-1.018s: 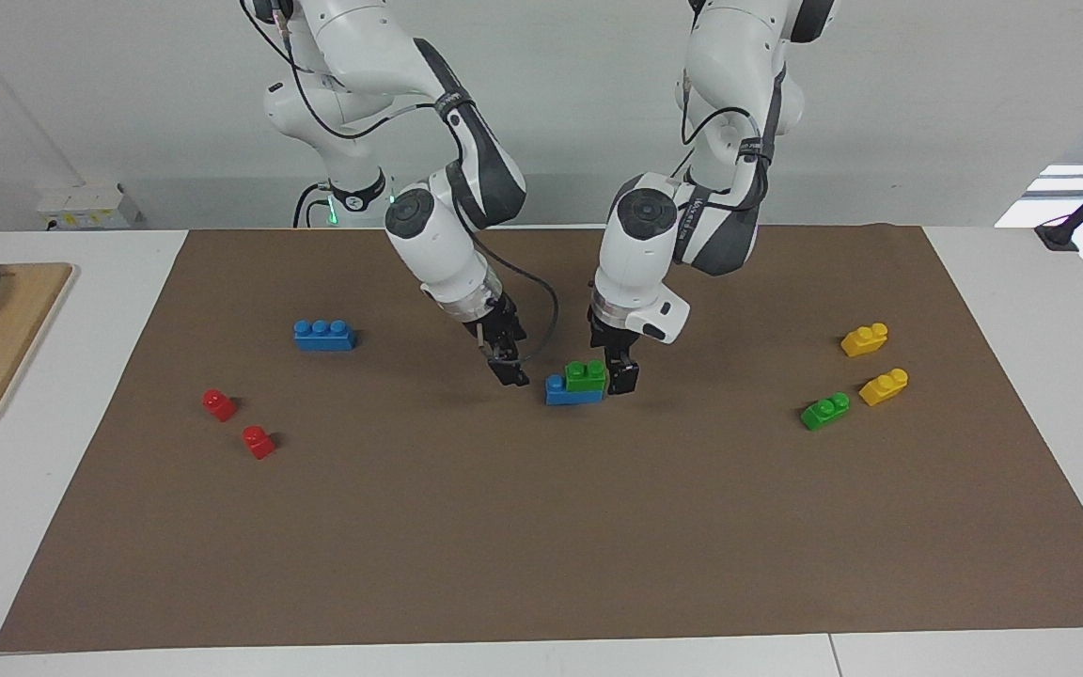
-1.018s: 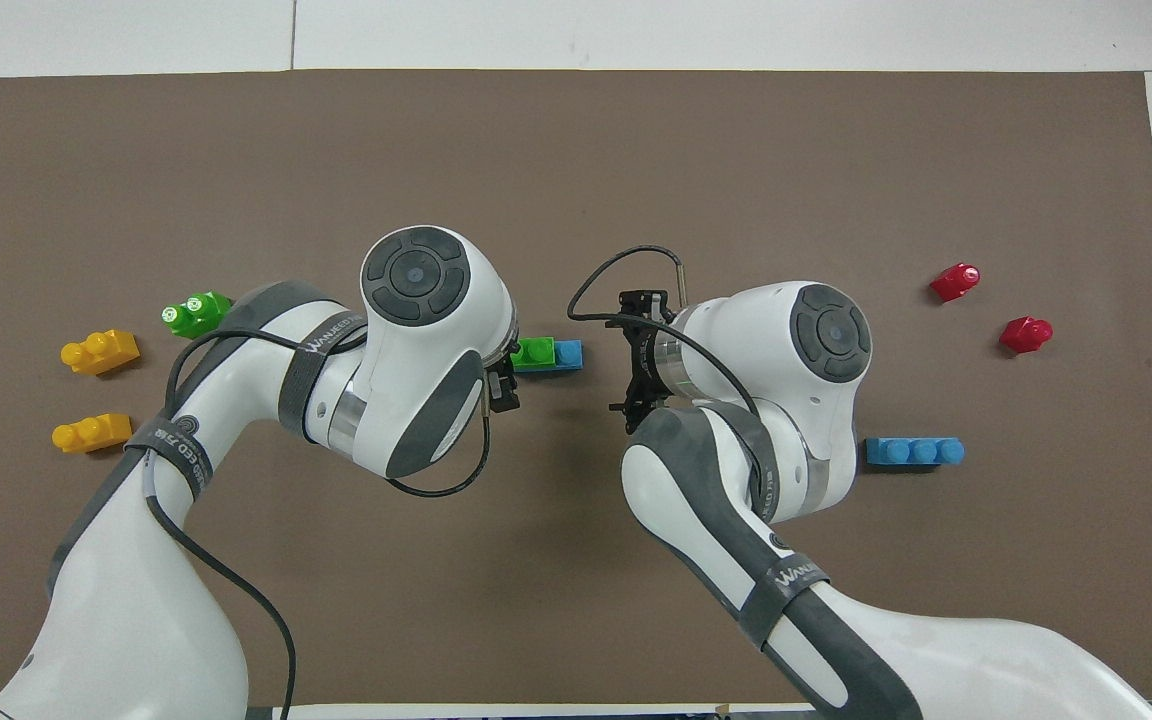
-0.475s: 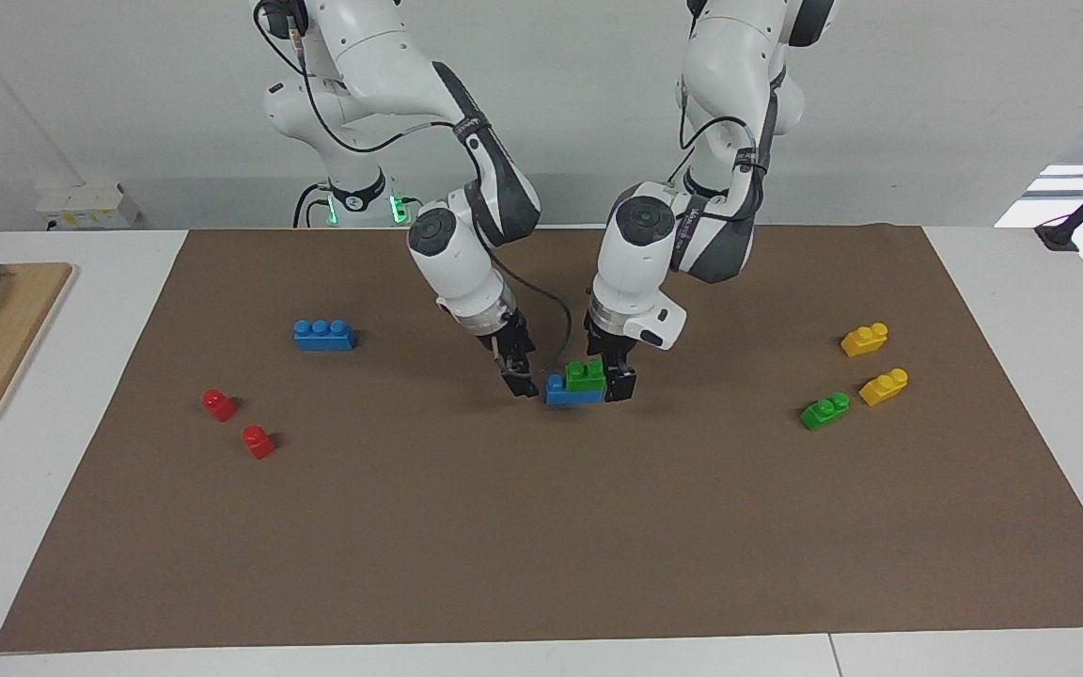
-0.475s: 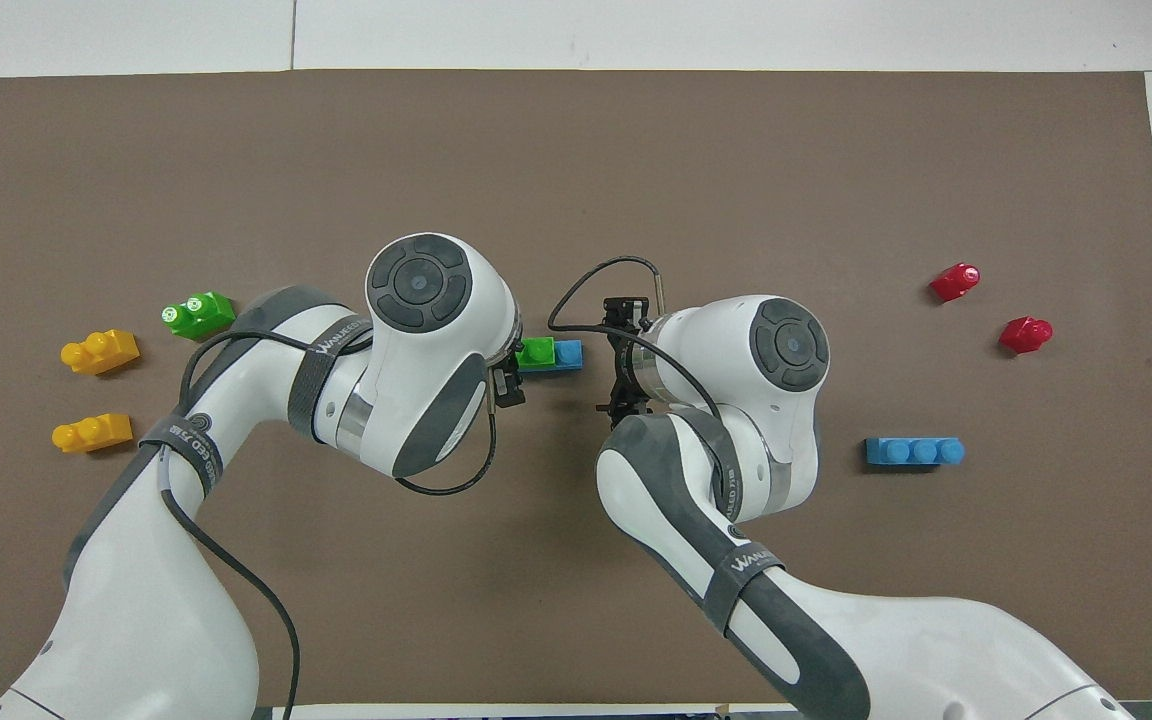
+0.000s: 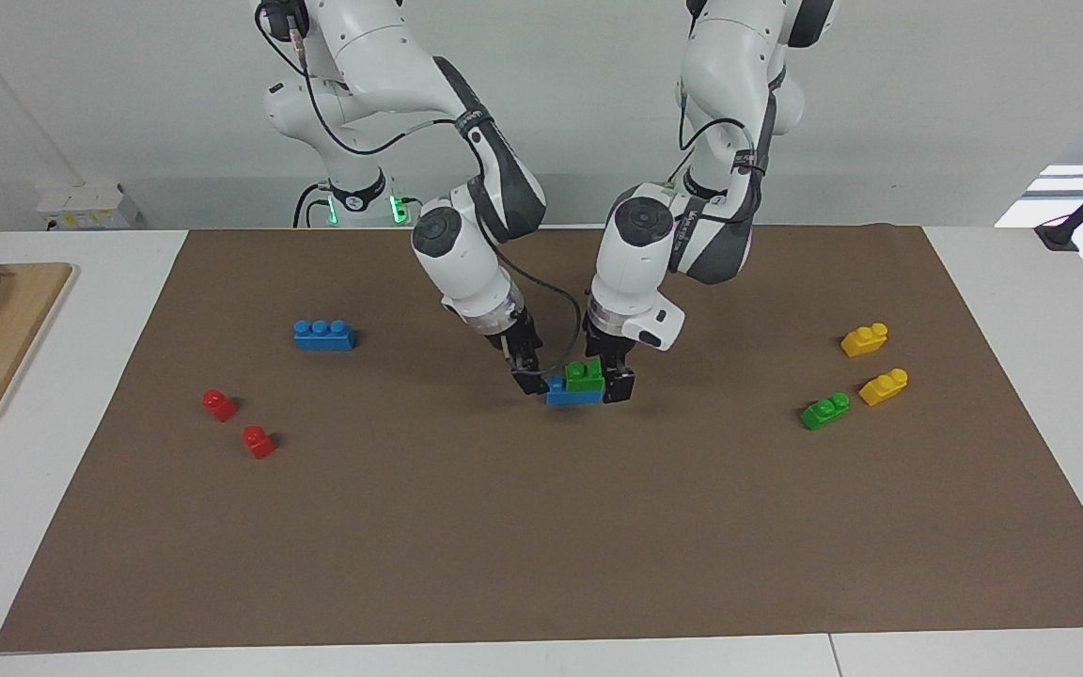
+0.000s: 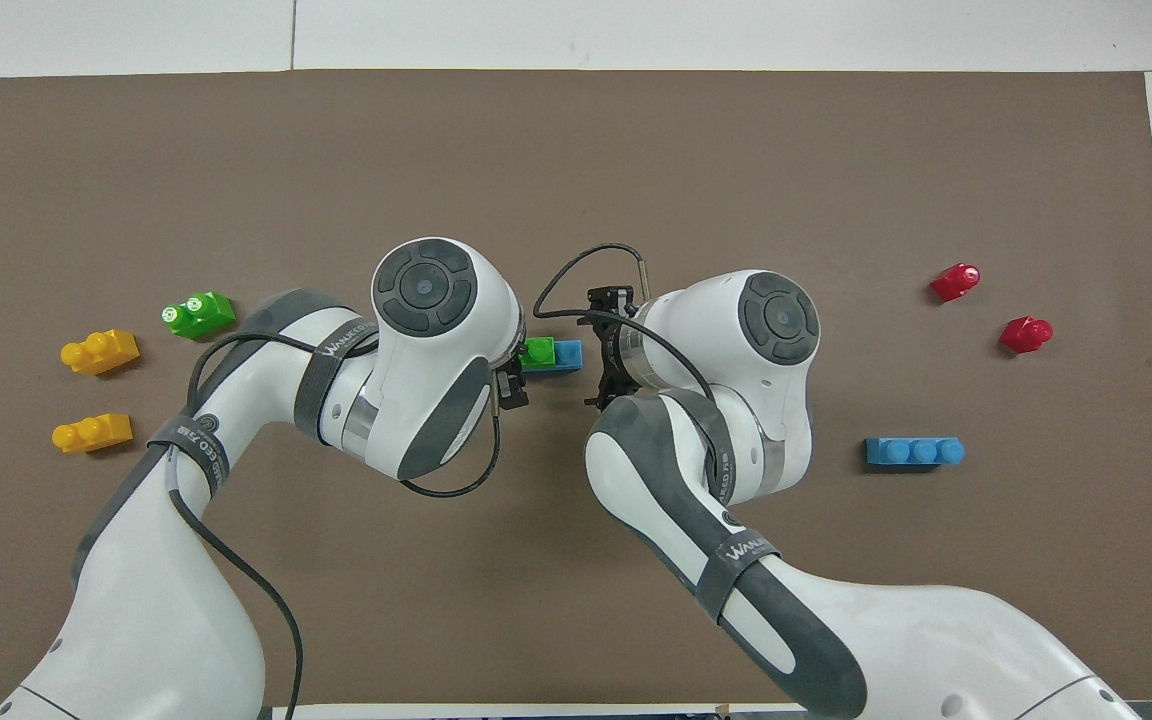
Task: Remove green block with left arm and hold with right
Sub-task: 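Grasp the green end with the left gripper while the right gripper grasps blue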
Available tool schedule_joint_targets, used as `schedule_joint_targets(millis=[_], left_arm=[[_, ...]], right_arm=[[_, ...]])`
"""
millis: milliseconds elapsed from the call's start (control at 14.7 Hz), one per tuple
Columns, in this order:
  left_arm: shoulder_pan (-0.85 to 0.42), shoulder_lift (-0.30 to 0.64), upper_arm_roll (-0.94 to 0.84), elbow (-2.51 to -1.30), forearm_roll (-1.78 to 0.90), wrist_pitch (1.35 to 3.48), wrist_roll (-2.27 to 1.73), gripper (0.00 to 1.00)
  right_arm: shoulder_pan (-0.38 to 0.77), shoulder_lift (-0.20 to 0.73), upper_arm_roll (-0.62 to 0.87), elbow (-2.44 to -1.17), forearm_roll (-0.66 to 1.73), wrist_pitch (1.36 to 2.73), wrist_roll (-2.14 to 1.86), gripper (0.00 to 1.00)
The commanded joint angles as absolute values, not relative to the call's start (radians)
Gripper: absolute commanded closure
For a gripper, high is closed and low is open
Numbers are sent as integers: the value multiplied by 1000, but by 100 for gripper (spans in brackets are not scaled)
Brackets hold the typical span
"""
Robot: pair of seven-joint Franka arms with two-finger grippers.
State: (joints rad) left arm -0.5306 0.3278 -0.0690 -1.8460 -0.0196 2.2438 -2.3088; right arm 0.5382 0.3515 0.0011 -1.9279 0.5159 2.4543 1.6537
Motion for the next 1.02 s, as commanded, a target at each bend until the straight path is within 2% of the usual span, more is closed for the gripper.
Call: schedule_joint_targets(millis=[0, 950], left_arm=[[-558, 325, -58, -1867, 0, 2278, -2335, 0], [-560, 327, -58, -1870, 0, 2281, -2332, 0]], right_arm=[[541, 406, -3, -1875, 518, 2450, 1631, 1], [566, 460, -3, -1887, 518, 2539, 1629, 1]])
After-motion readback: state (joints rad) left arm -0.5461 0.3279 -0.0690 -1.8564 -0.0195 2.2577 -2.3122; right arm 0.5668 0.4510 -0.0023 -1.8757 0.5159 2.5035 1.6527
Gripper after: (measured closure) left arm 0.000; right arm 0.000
